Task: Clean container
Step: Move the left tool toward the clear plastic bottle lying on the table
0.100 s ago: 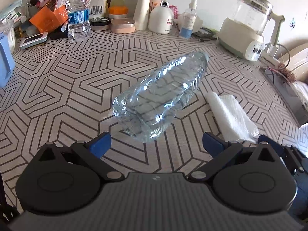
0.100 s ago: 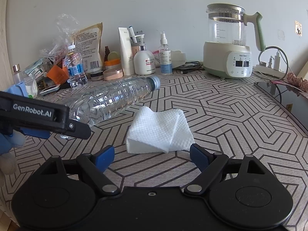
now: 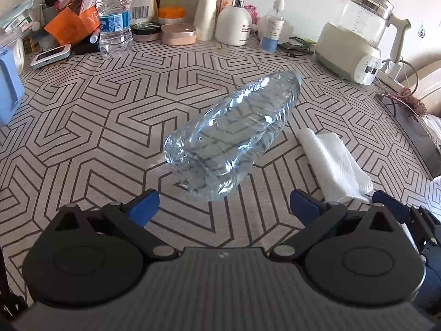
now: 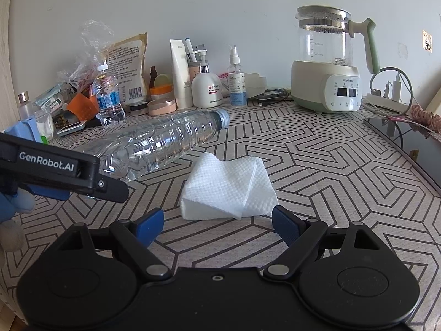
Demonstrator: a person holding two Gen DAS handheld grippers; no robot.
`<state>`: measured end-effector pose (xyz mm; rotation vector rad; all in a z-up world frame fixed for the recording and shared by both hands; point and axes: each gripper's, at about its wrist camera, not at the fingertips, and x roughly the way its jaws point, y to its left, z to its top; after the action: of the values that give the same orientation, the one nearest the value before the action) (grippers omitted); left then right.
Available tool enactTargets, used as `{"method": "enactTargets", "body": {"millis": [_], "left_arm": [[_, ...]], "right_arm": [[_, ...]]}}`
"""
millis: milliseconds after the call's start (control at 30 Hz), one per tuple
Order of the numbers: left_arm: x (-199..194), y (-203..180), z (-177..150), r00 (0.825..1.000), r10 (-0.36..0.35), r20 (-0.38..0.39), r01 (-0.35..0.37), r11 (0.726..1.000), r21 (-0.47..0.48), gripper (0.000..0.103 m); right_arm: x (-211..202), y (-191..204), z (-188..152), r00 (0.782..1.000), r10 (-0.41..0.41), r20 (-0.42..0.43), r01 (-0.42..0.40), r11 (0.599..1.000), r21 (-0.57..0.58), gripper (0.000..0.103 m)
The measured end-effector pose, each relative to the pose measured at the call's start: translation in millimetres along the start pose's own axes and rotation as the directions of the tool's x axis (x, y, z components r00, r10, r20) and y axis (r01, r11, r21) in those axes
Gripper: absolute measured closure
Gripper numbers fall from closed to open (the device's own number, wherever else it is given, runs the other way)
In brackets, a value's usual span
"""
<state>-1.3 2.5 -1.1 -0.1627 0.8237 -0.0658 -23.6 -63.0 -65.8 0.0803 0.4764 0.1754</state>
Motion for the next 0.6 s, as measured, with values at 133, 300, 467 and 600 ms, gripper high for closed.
{"method": "enactTargets", "body": {"millis": [133, 300, 467, 600], "left_arm": [[-0.5, 3.1, -1.6, 1.000, 0.011, -0.028, -0.011, 1.000, 0.003, 0.000], [-1.1, 7.0, -3.6, 0.998, 0.025, -0.063, -0.025, 1.000, 0.008, 0.000], [-0.6, 6.6, -7.5, 0.996, 0.041, -0.075, -0.038, 0.998, 0.041, 0.000], [2.5, 5.7, -10.2, 0.996, 0.069, -0.057, -0.063, 0.994, 0.087, 0.000]], "right_arm": [[5.4, 0.4, 1.4, 1.000, -0.022, -0.004, 0.022, 1.000, 0.010, 0.014], [5.5, 5.8, 4.2, 0.998, -0.055, -0.013, 0.055, 0.998, -0.001, 0.013], [3.6, 8.5, 2.0, 0.995, -0.092, -0.044, 0.092, 0.996, 0.016, 0.010], [-1.5, 9.8, 0.5, 0.991, -0.116, -0.065, 0.118, 0.993, 0.022, 0.008]]}}
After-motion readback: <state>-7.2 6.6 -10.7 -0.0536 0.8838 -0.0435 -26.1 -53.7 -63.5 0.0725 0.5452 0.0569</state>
